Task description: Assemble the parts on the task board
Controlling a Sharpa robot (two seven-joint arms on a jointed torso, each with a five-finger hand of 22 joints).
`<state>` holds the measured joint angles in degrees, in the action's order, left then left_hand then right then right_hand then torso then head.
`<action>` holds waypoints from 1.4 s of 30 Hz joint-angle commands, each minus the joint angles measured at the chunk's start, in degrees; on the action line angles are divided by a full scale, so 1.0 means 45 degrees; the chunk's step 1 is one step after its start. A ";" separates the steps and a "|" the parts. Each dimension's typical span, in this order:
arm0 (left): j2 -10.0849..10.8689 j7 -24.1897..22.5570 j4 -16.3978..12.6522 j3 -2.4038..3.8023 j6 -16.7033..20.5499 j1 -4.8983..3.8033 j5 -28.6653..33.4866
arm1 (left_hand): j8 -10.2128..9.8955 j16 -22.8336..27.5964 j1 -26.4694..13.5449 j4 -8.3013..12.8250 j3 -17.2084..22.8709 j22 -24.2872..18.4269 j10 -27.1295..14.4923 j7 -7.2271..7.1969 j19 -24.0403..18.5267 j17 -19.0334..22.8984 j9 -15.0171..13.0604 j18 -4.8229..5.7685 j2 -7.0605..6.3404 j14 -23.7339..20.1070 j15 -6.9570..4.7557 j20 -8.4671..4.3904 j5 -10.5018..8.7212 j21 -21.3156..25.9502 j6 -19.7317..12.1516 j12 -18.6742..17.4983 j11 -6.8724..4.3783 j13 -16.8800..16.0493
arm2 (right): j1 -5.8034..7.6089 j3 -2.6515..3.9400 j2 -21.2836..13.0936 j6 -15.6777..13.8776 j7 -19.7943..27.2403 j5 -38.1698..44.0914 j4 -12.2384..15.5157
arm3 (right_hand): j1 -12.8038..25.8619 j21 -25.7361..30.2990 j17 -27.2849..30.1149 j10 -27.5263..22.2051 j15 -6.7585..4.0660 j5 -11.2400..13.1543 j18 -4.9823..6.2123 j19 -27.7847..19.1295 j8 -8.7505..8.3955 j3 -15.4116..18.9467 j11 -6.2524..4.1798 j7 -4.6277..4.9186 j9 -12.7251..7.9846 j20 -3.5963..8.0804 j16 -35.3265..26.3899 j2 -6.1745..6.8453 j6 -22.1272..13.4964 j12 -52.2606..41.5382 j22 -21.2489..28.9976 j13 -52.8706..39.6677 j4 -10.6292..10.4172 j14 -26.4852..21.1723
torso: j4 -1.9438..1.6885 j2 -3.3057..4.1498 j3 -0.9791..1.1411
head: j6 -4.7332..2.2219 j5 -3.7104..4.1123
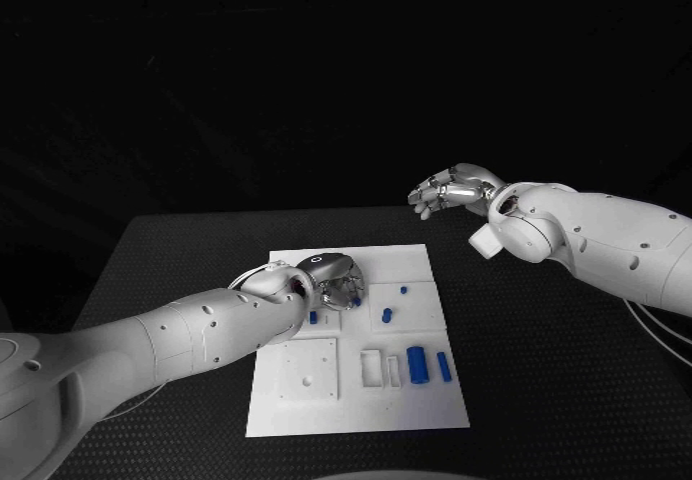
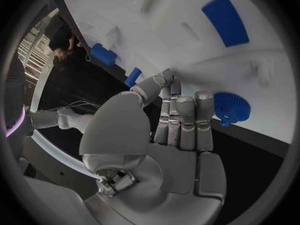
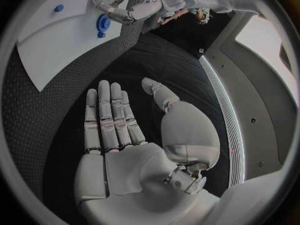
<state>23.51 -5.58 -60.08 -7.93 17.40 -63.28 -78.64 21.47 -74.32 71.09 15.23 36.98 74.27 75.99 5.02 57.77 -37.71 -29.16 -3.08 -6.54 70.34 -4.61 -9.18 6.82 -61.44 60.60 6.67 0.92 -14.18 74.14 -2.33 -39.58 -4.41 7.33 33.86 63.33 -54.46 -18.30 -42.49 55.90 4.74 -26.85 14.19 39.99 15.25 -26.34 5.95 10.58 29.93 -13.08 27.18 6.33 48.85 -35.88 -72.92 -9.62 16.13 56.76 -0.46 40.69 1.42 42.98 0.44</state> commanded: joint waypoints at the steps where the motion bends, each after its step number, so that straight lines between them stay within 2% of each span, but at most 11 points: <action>1: 0.0058 0.0020 -0.0141 0.0051 -0.0345 -0.0109 0.0623 | 0.0041 -0.0006 -0.0070 -0.0049 0.0020 -0.0004 0.0229 -0.0009 0.0081 0.0022 -0.0025 -0.1157 0.0049 0.0043 -0.0020 -0.0077 0.0035 -0.0018 0.0099 -0.0007 0.0181 -0.0222 | -0.0003 0.0004 0.0005 0.0033 0.0117 0.0029 0.0014 | 0.0035 -0.0063 0.0021 0.0073 0.0053 -0.0046 0.0179 -0.0069 0.0047 -0.0057 -0.0030 -0.0009 -0.0011 -0.0020 -0.0030 -0.0025 0.0095 0.0056 -0.0019 0.0019 -0.0020 -0.0045 | 0.0002 0.0007 -0.0001 | -0.0018 -0.0040; 15: 0.0556 0.0043 -0.0601 0.0398 -0.0431 -0.0322 0.1015 | 0.0039 0.0004 -0.0091 -0.0029 0.0037 -0.0005 0.0252 -0.0023 0.0078 0.0028 -0.0032 -0.1150 0.0054 0.0050 -0.0033 -0.0094 0.0057 -0.0009 0.0129 -0.0005 0.0168 -0.0239 | -0.0003 0.0004 -0.0017 0.0036 0.0118 0.0029 0.0031 | 0.0036 -0.0064 0.0022 0.0076 0.0052 -0.0048 0.0179 -0.0072 0.0049 -0.0057 -0.0031 -0.0010 -0.0011 -0.0020 -0.0030 -0.0025 0.0098 0.0055 -0.0019 0.0018 -0.0018 -0.0047 | 0.0011 0.0003 0.0005 | -0.0063 -0.0146; 19: 0.0879 0.0043 -0.0767 0.0400 -0.0435 -0.0549 0.0978 | 0.0038 0.0006 -0.0089 -0.0019 0.0044 -0.0005 0.0255 -0.0026 0.0079 0.0029 -0.0033 -0.1149 0.0054 0.0052 -0.0036 -0.0100 0.0062 -0.0007 0.0136 -0.0006 0.0165 -0.0243 | -0.0003 0.0004 -0.0058 0.0042 0.0116 0.0029 0.0037 | 0.0037 -0.0064 0.0022 0.0076 0.0052 -0.0048 0.0179 -0.0072 0.0050 -0.0057 -0.0031 -0.0011 -0.0011 -0.0020 -0.0030 -0.0025 0.0098 0.0056 -0.0019 0.0019 -0.0018 -0.0047 | 0.0015 0.0001 0.0011 | -0.0063 -0.0179; 22: 0.1344 0.0046 -0.1088 0.0382 -0.0407 -0.0744 0.0892 | 0.0038 0.0008 -0.0088 -0.0010 0.0048 -0.0005 0.0260 -0.0030 0.0079 0.0030 -0.0035 -0.1148 0.0049 0.0054 -0.0038 -0.0104 0.0065 -0.0006 0.0143 -0.0006 0.0163 -0.0247 | -0.0003 0.0004 -0.0106 0.0030 0.0115 0.0029 0.0056 | 0.0037 -0.0064 0.0022 0.0076 0.0052 -0.0048 0.0179 -0.0073 0.0050 -0.0056 -0.0031 -0.0011 -0.0011 -0.0020 -0.0030 -0.0023 0.0098 0.0056 -0.0018 0.0019 -0.0016 -0.0047 | 0.0007 0.0002 0.0022 | -0.0056 -0.0227; 26: 0.1864 0.0086 -0.1404 0.0373 -0.0365 -0.0849 0.0694 | 0.0038 0.0012 -0.0089 -0.0002 0.0053 -0.0005 0.0266 -0.0033 0.0078 0.0033 -0.0037 -0.1146 0.0039 0.0054 -0.0040 -0.0109 0.0068 -0.0003 0.0152 -0.0006 0.0161 -0.0252 | -0.0003 0.0004 -0.0153 0.0026 0.0111 0.0029 0.0082 | 0.0036 -0.0064 0.0022 0.0076 0.0052 -0.0049 0.0179 -0.0074 0.0050 -0.0057 -0.0031 -0.0011 -0.0011 -0.0019 -0.0030 -0.0023 0.0098 0.0056 -0.0018 0.0019 -0.0015 -0.0048 | -0.0006 -0.0002 0.0014 | -0.0052 -0.0240; 31: 0.2473 0.0130 -0.1745 0.0362 -0.0368 -0.0904 0.0386 | 0.0039 0.0018 -0.0090 0.0007 0.0059 -0.0006 0.0276 -0.0039 0.0079 0.0036 -0.0041 -0.1142 0.0025 0.0056 -0.0044 -0.0115 0.0066 0.0000 0.0167 -0.0005 0.0157 -0.0259 | -0.0003 0.0004 -0.0216 0.0019 0.0109 0.0029 0.0097 | 0.0034 -0.0064 0.0022 0.0076 0.0052 -0.0049 0.0179 -0.0074 0.0050 -0.0058 -0.0032 -0.0012 -0.0012 -0.0019 -0.0031 -0.0021 0.0099 0.0057 -0.0018 0.0019 -0.0013 -0.0048 | -0.0014 -0.0002 0.0001 | -0.0034 -0.0299; 42: 0.3164 0.0164 -0.1973 0.0320 -0.0404 -0.0899 0.0178 | 0.0040 0.0028 -0.0089 0.0014 0.0073 -0.0007 0.0299 -0.0050 0.0086 0.0042 -0.0048 -0.1135 -0.0004 0.0064 -0.0052 -0.0128 0.0052 0.0004 0.0198 -0.0002 0.0149 -0.0274 | -0.0003 0.0004 -0.0300 0.0026 0.0109 0.0029 0.0142 | 0.0035 -0.0065 0.0023 0.0076 0.0052 -0.0048 0.0179 -0.0076 0.0051 -0.0057 -0.0032 -0.0012 -0.0012 -0.0019 -0.0031 -0.0018 0.0099 0.0057 -0.0018 0.0019 -0.0011 -0.0049 | -0.0008 0.0008 -0.0009 | 0.0020 -0.0476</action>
<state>37.73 -4.87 -68.79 -6.50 16.09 -67.27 -76.87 21.45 -74.32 71.16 15.28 36.92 74.27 77.16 4.90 57.95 -37.61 -29.31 -3.06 -6.66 70.34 -4.60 -8.97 6.92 -61.45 61.11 6.88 1.50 -15.36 74.14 -2.34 -40.90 -4.42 7.33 33.86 63.81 -54.46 -18.30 -42.44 55.90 4.74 -26.85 14.20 39.99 15.25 -26.34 5.95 10.58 29.94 -13.08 27.18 6.33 48.85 -35.88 -72.92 -9.62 16.13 56.76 -0.49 40.69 1.36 43.02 -1.51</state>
